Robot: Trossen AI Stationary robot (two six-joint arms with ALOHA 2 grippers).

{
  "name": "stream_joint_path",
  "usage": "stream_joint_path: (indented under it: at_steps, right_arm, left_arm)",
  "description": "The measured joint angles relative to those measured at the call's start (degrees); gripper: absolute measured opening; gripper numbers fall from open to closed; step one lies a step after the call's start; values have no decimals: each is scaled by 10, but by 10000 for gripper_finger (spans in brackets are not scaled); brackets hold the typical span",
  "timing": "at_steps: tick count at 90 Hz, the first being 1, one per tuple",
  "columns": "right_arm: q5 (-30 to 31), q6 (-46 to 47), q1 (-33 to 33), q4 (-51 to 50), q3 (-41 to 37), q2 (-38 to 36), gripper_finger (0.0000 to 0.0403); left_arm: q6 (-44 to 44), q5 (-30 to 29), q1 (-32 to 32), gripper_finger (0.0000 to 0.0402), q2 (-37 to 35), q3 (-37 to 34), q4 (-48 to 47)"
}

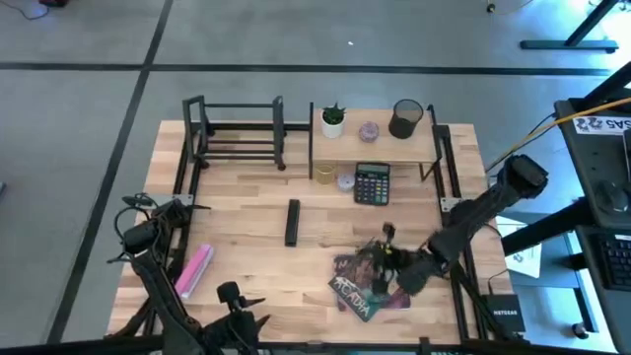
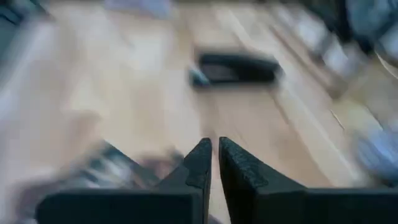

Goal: Stock shelves
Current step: Put the black stapler under the shelf

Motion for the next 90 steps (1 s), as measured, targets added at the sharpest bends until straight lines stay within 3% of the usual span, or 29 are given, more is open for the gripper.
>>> stream_joint_path:
  at_steps: [20,32,40,50,66,78,90]
  right_arm:
    - [18,-84,1,306,2,117,17]
    - [-21,-95,-44,337,47,180,30]
    - [-67,-112,-72,277,110,206,62]
    - [-108,-108,-101,93,205,228,121]
    - [-115,22,-141,-184,306,240,216]
    - [-103,61,-142,-253,306,240,267]
    - [-100,99,-131,-276,304,240,290]
  left_arm:
    - [-133,9,33,174,0,0,-56]
    - [-221,85,69,174,-1,-7,-144]
    - [-165,96,92,169,-5,-35,-131]
    - [-143,109,124,158,-6,-88,-124]
    - [-88,117,177,135,-6,-181,-47]
    - [-12,119,224,122,-5,-237,34]
    - [101,116,276,106,-5,-264,147]
